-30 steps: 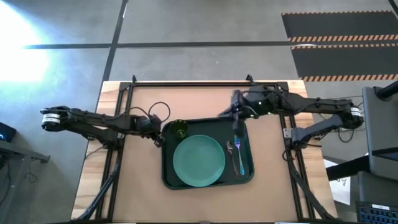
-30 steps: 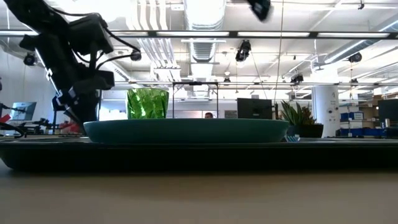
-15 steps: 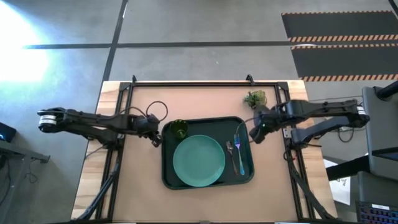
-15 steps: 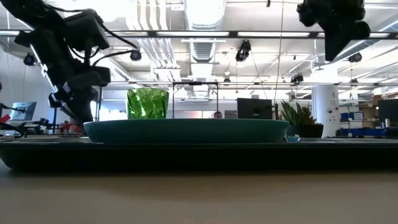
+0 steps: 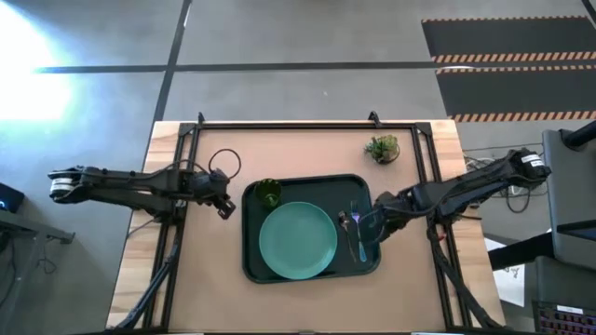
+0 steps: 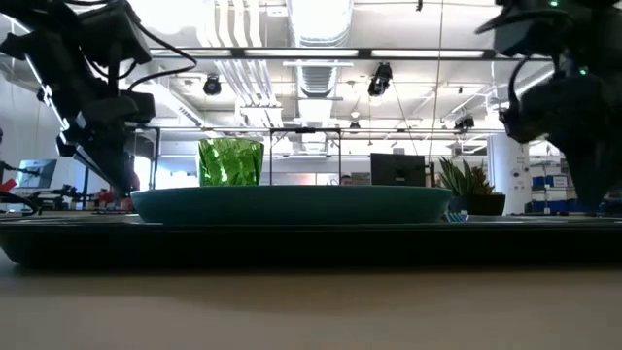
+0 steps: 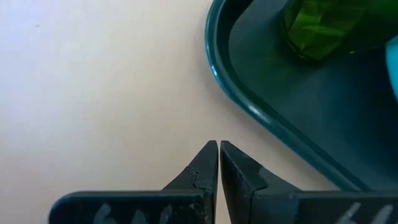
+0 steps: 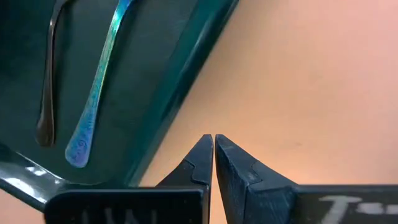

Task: Pick and place plate/cup/fork/spoon on tray
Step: Move the black tray to the center of the table

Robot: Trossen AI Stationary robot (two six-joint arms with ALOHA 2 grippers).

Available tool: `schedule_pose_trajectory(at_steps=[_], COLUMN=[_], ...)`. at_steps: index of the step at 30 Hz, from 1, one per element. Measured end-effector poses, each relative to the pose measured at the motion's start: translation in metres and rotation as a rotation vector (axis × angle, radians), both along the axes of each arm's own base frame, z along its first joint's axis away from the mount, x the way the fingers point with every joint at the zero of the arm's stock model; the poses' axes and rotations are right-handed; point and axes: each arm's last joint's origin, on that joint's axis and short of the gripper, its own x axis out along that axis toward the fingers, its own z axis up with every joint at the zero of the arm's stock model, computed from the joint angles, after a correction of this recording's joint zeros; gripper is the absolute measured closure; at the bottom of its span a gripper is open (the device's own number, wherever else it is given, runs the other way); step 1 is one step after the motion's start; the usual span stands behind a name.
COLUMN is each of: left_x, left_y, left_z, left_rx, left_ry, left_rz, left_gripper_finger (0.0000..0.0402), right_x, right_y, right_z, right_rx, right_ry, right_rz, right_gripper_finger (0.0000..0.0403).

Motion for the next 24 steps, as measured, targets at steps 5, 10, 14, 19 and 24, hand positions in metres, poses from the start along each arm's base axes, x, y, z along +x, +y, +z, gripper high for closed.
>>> schedule_pose_trajectory(at_steps=[5, 10, 14, 19, 24], left_x=[-0.004, -0.005, -0.005, -0.006, -0.006], left_y=[0.000, -0.001, -0.001, -0.001, -0.001], left_z=[0.002, 0.002, 0.003, 0.003, 0.003], left_rx=[0.000, 0.000, 0.001, 0.001, -0.001], left_ry=[0.000, -0.002, -0.002, 0.002, 0.001], left_rz=[0.000, 0.000, -0.001, -0.007, -0.008], left_gripper_finger=[0.0402, 0.0402, 0.0402, 0.0402, 0.0402], right_x=[0.003, 0.007, 0.007, 0.000, -0.003], right_y=[0.009, 0.015, 0.017, 0.016, 0.015], right_z=[-0.010, -0.012, -0.012, -0.014, -0.017], right_rx=[0.024, -0.032, -0.050, -0.079, -0.086], right_ry=[-0.095, -0.168, -0.178, -0.114, -0.076], right_rz=[-0.030, -0.050, -0.060, -0.045, -0.064], right_gripper_finger=[0.0394, 0.0394, 0.0394, 0.0394, 0.0394])
